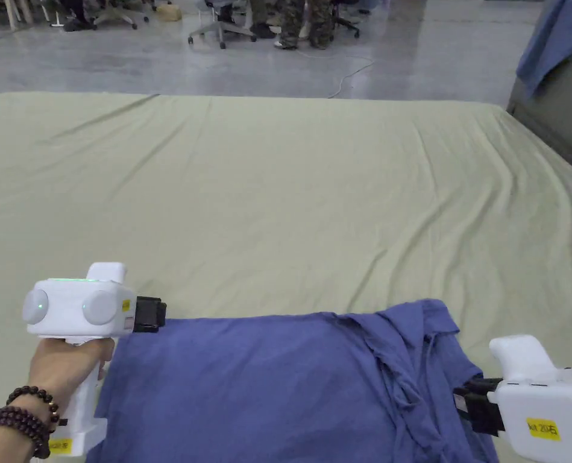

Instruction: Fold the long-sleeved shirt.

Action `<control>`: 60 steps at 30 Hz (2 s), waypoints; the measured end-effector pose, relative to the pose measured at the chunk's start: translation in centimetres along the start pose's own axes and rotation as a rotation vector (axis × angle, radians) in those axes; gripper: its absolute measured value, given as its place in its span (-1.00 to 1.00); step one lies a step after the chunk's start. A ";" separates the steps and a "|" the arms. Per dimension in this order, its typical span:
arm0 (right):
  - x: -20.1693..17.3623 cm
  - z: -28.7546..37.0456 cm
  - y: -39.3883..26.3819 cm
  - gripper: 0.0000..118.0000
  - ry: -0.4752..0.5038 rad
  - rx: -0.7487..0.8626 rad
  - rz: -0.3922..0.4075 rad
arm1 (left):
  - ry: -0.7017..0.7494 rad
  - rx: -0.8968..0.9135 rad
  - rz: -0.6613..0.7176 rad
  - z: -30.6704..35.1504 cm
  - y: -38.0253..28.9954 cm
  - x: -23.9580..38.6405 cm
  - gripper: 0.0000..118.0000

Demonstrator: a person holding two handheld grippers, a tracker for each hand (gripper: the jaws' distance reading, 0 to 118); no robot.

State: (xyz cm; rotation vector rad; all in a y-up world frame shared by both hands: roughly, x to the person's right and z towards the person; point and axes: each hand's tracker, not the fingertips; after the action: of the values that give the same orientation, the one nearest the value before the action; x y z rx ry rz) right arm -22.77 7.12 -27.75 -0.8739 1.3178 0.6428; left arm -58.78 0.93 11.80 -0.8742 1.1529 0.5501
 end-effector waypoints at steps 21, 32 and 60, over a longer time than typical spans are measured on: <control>5.7 -16.0 18.7 0.20 -0.187 -0.162 -0.078 | -0.127 0.114 -0.097 9.8 -3.2 2.2 -0.99; 4.4 -18.2 18.0 -0.85 -0.160 -0.214 -0.156 | -0.055 0.101 -0.094 8.4 -2.7 2.8 -0.99; -0.8 -0.6 -10.4 -0.84 -0.093 -0.223 0.144 | -0.082 -0.174 -0.317 14.6 -23.8 0.0 -0.99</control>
State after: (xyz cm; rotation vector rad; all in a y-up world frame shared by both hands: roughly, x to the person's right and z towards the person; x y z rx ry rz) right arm -14.65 1.09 -25.11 -0.9217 1.2487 0.9464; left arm -32.50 -0.53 21.22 -1.1490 0.8788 0.4246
